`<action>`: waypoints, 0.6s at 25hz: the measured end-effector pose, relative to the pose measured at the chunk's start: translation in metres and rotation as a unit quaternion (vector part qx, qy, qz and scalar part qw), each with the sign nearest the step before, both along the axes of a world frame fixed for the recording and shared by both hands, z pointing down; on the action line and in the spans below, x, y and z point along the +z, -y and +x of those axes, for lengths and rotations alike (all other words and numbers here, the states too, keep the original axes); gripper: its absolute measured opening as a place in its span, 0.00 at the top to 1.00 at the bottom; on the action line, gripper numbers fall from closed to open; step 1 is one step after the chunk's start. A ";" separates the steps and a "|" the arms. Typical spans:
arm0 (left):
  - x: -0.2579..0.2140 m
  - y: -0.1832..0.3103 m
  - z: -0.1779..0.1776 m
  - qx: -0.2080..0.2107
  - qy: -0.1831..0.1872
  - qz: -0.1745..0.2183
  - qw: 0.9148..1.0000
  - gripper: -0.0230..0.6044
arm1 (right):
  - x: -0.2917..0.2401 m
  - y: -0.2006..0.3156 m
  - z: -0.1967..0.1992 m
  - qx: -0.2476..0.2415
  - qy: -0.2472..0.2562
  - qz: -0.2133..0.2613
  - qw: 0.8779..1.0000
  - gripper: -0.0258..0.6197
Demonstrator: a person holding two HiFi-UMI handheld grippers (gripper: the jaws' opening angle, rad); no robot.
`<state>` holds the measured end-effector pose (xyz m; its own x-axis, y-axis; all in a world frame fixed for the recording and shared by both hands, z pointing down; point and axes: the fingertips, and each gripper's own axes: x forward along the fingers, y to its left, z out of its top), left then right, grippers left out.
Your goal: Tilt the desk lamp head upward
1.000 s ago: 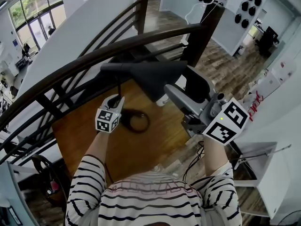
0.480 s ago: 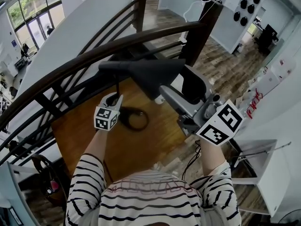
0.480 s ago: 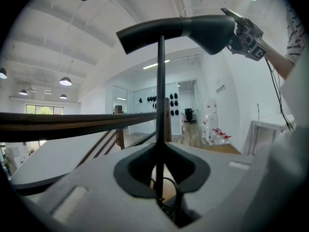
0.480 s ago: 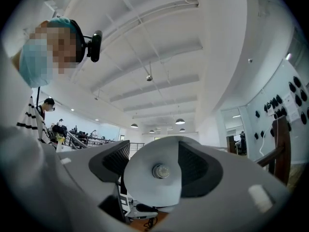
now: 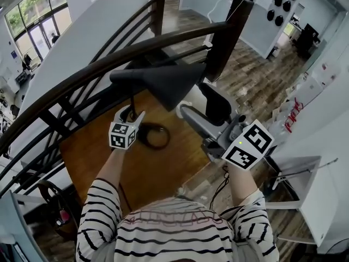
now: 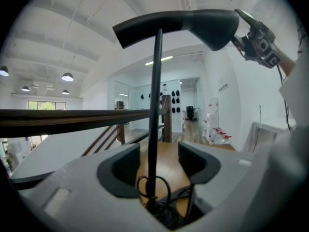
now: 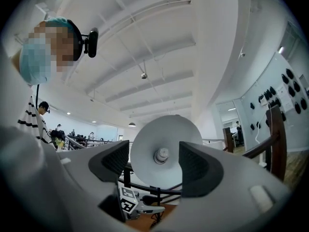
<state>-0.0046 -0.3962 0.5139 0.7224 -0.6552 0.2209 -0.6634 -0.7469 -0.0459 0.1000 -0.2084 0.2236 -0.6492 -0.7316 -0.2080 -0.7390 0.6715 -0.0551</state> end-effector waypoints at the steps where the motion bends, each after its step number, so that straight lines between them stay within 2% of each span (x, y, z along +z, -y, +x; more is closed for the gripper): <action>1: -0.003 -0.002 -0.001 -0.001 -0.004 0.003 1.000 0.57 | 0.004 -0.002 0.000 0.002 0.003 -0.004 1.000 0.48; 6: -0.017 -0.017 -0.006 0.004 -0.013 0.020 1.000 0.49 | 0.026 -0.009 0.002 0.013 0.021 -0.024 0.999 0.48; 15: -0.046 -0.079 -0.017 0.038 -0.039 0.054 0.997 0.48 | 0.079 -0.017 -0.010 0.032 0.071 -0.074 0.994 0.50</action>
